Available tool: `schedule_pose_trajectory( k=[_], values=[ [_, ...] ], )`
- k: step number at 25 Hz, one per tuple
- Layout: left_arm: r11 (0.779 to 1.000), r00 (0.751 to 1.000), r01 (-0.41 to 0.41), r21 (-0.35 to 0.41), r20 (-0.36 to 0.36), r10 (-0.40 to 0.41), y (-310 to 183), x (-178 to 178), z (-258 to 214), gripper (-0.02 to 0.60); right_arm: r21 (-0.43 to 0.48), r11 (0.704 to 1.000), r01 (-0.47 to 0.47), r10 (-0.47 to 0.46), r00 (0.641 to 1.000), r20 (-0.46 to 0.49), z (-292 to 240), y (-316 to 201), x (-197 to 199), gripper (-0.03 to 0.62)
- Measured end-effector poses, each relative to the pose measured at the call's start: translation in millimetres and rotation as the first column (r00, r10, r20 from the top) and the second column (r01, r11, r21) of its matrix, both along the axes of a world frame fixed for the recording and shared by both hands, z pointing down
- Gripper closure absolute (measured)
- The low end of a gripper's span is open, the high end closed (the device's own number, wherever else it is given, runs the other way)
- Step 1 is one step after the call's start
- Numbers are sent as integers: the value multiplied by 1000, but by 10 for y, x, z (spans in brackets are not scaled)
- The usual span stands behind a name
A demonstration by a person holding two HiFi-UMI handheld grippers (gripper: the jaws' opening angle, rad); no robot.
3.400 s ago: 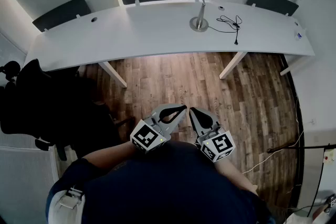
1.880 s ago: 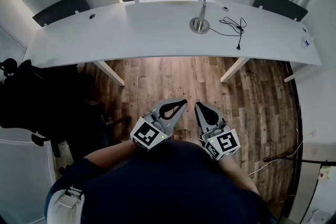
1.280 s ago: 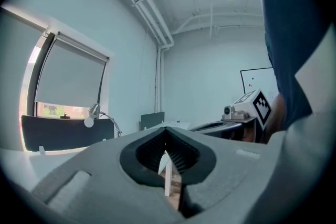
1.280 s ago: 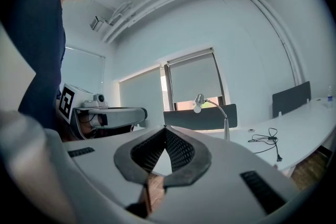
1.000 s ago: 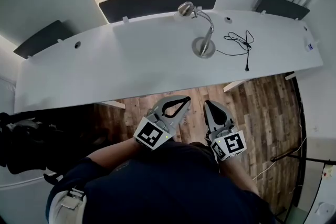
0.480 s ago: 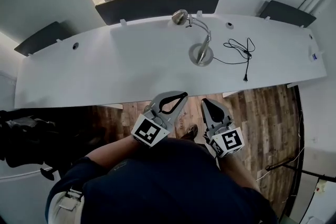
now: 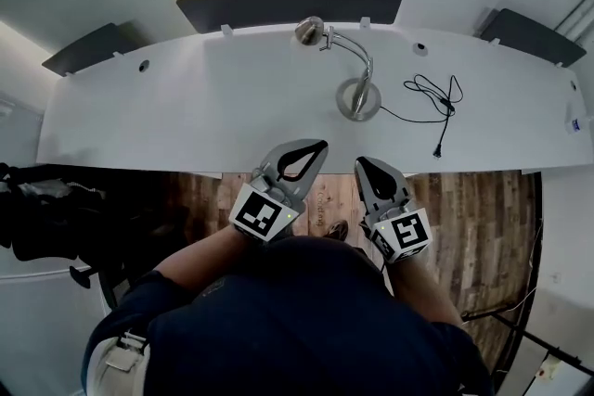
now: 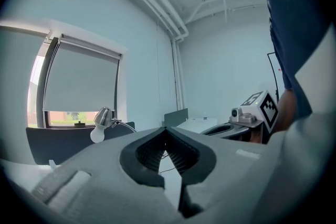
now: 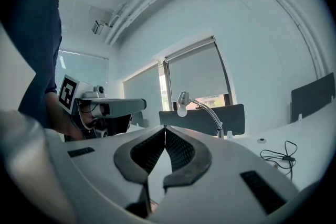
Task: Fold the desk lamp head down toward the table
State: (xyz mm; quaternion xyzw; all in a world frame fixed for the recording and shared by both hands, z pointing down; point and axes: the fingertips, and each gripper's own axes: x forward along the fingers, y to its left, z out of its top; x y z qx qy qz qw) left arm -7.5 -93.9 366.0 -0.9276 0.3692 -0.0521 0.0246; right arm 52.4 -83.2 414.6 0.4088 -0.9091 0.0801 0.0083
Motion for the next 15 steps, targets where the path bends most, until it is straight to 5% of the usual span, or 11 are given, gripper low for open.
schedule_pose_trajectory(
  k=[6, 15],
  values=[
    [997, 996, 68, 47, 45, -70, -312, -4, -21, 575, -17, 1000, -8, 8, 1000, -7, 135, -281, 137, 583],
    [994, 990, 55, 97, 127, -67, -780, -96, -11, 575, -27, 992, -127, 126, 992, -27, 293, -756, 264, 583]
  ],
)
